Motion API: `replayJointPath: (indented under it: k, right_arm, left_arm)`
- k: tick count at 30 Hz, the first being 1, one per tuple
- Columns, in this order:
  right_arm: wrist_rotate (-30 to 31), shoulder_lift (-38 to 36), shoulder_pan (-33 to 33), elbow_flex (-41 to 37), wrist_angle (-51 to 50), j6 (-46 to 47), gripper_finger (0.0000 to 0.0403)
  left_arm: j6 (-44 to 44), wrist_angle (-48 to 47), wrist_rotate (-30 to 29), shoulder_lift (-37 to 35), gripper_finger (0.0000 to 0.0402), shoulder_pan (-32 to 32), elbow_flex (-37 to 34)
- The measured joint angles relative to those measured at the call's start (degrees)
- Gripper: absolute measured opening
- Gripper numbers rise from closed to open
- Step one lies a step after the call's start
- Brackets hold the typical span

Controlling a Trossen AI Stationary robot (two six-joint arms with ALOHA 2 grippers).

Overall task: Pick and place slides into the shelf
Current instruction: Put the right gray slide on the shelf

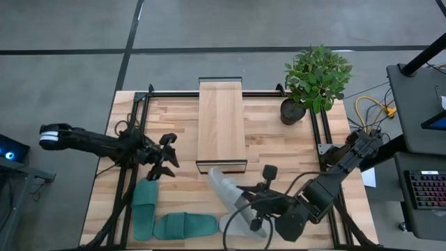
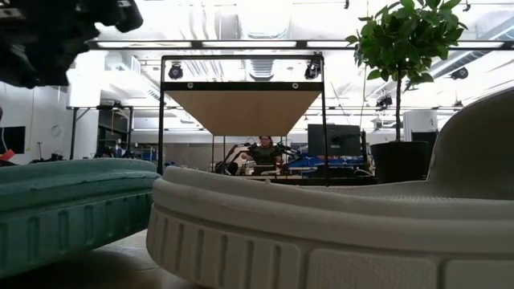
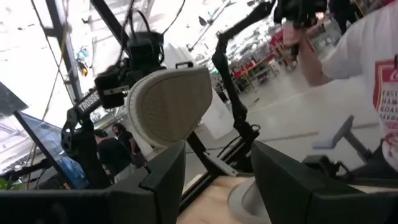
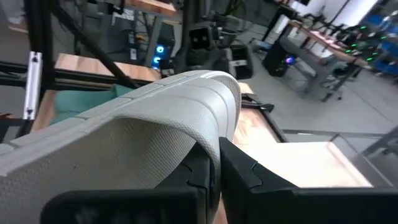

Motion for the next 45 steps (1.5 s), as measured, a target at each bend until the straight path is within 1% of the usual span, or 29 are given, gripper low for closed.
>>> replayJointPath:
  k: [7, 9, 11, 14, 18, 21, 27, 31, 35, 39, 45]
  right_arm:
    - [-5.81, 0.26, -1.76, -0.01, 3.57, -3.84, 0.0011]
    - [-6.14, 0.26, -1.79, -0.01, 3.93, -3.93, 0.0011]
    - [-6.18, 0.26, -1.73, -0.01, 3.89, -3.93, 0.0011]
    - [-6.83, 0.26, -1.55, -0.01, 3.79, -4.18, 0.0011]
    - [-9.00, 0.26, -1.46, -0.01, 3.93, -4.78, 0.0011]
    - [-8.98, 0.26, -1.48, -0.01, 3.94, -5.71, 0.0011]
    - [-9.02, 0.26, -1.80, -0.01, 3.92, -6.69, 0.0011]
    - [-8.74, 0.26, -1.94, -0.01, 3.36, -7.62, 0.0011]
    - [-8.72, 0.26, -2.21, -0.01, 3.26, -8.13, 0.0011]
    - [-8.64, 0.26, -2.57, -0.01, 3.12, -9.05, 0.0011]
    - [-5.17, 0.26, -3.33, -0.01, 1.40, -9.52, 0.0011]
  left_arm:
    - [-0.21, 0.08, 0.04, 9.53, 0.0170, 0.00, 8.80]
    - [-1.74, 0.04, 0.12, 12.05, 0.0179, 0.00, 11.71]
    - [-5.50, -0.02, 0.07, 14.68, 0.0198, 0.00, 14.73]
    - [-9.84, -0.70, 0.14, 18.52, 0.0241, 0.00, 18.41]
    - [-10.28, -3.44, 3.48, 22.53, 0.0291, 0.00, 22.41]
    - [-10.34, -3.53, 6.12, 24.98, 0.0308, 0.00, 24.53]
    - [-10.82, -3.50, 7.18, 28.36, 0.0311, -0.26, 28.94]
    - [-13.77, -3.43, 10.58, 30.43, 0.0312, -1.06, 32.07]
    - [-14.32, -3.51, 11.88, 31.78, 0.0311, -1.54, 33.94]
    - [-16.70, -3.42, 14.68, 33.29, 0.0311, -2.33, 35.82]
    - [-16.58, -3.28, 14.84, 35.63, 0.0311, -4.04, 38.28]
